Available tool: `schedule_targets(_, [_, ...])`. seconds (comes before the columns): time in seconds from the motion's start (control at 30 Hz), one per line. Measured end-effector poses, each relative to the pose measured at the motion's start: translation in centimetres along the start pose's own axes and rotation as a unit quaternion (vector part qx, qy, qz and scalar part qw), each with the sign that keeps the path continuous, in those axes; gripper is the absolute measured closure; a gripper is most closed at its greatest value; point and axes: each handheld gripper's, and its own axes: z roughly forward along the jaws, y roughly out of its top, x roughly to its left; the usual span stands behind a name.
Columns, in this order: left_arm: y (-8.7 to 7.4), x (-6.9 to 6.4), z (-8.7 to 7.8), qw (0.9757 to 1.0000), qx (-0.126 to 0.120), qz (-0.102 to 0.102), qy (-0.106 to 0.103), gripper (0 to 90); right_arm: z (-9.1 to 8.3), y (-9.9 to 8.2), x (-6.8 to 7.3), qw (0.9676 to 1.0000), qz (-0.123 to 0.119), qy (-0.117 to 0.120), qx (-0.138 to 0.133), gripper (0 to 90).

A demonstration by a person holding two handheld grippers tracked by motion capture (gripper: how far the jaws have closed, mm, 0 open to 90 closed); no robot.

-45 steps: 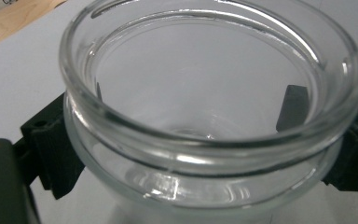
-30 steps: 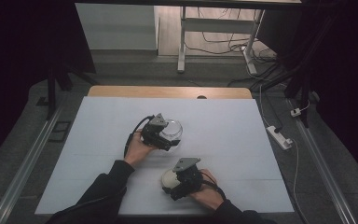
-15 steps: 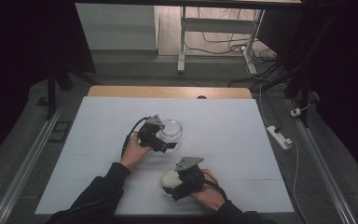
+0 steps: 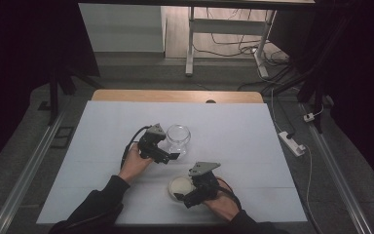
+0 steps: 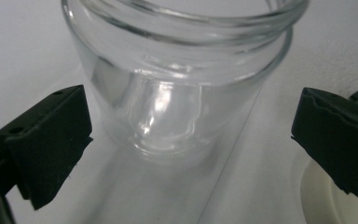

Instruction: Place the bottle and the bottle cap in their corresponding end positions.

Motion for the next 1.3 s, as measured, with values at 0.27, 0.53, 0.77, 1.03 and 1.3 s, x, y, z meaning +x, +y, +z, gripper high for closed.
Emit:
schedule_targets(0.27, [-0.9, -0.8, -1.8, 0.9999, -0.007, -0.008, -0.009, 0.0, -0.7, -0.1, 0.1, 1.0000, -0.001, 0.001, -0.005, 0.0])
schedule_targets(0.53, [-1.6, -2.1, -3.5, 0.9996, -0.021, -0.008, -0.019, 0.0, -1.6, 0.0, 0.0, 0.9999, -0.002, -0.008, -0.013, 0.0])
schedule_targets(0.77, [-2.5, -3.1, -4.5, 0.9994, -0.024, -0.008, -0.026, 0.0, -2.8, -0.1, -0.2, 0.9997, 0.000, -0.017, -0.015, 0.0])
schedule_targets(1.03, [-3.3, -4.6, -5.1, 0.9997, -0.011, 0.005, -0.022, 0.0, -3.7, -0.6, -0.3, 0.9996, 0.006, -0.026, -0.011, 0.0])
schedule_targets(1.3, [-4.4, -5.8, -6.1, 0.9997, -0.006, 0.010, -0.021, 0.0, -4.6, -1.4, -0.2, 0.9994, 0.012, -0.031, -0.008, 0.0])
